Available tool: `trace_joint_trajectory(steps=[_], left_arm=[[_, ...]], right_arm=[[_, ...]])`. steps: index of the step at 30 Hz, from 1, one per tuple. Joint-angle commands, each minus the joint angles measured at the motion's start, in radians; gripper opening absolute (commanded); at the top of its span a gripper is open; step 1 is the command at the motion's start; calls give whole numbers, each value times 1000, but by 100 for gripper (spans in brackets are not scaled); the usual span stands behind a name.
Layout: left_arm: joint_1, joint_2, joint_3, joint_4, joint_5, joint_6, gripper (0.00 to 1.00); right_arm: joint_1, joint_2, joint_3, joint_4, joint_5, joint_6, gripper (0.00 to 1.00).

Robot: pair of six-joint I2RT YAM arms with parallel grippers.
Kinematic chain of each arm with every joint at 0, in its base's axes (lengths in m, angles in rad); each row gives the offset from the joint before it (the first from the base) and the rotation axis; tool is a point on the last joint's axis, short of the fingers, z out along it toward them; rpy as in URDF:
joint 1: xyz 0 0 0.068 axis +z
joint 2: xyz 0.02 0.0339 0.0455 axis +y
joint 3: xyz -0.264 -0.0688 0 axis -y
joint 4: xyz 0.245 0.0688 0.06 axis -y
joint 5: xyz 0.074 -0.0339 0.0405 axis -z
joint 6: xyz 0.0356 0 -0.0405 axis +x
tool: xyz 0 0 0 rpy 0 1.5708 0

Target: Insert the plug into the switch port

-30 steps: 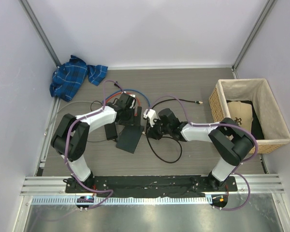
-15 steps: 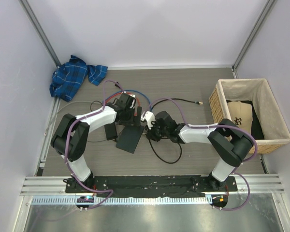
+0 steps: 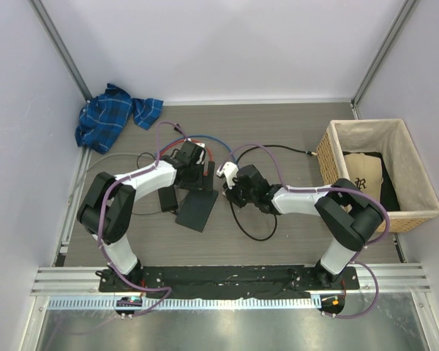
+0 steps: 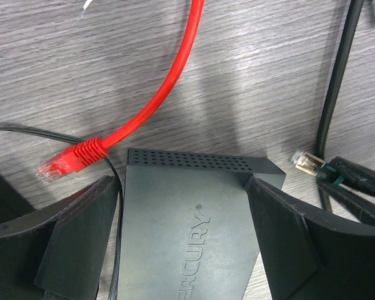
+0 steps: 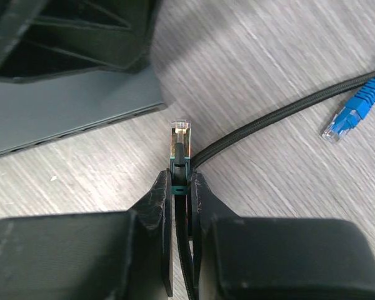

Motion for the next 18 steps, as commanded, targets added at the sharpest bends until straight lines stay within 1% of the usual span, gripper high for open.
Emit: trace_joint_trajectory(steps=[1,6,13,18], left_arm=[[-9,6,-22,-14,34,19,89],[-11,9,-21,-11,38,17,89],[-9,12,-21,-11,46,16,89],[-9,12,-19,-11,49,16,89]], right_arm=[[-3,-33,-8,58,-72,-19,1],[-3,-27,-14,91,-134,-24,1],[-4,-2,-5,108,-126,-30,1],[-3,16,15,90,-137,-38,1]])
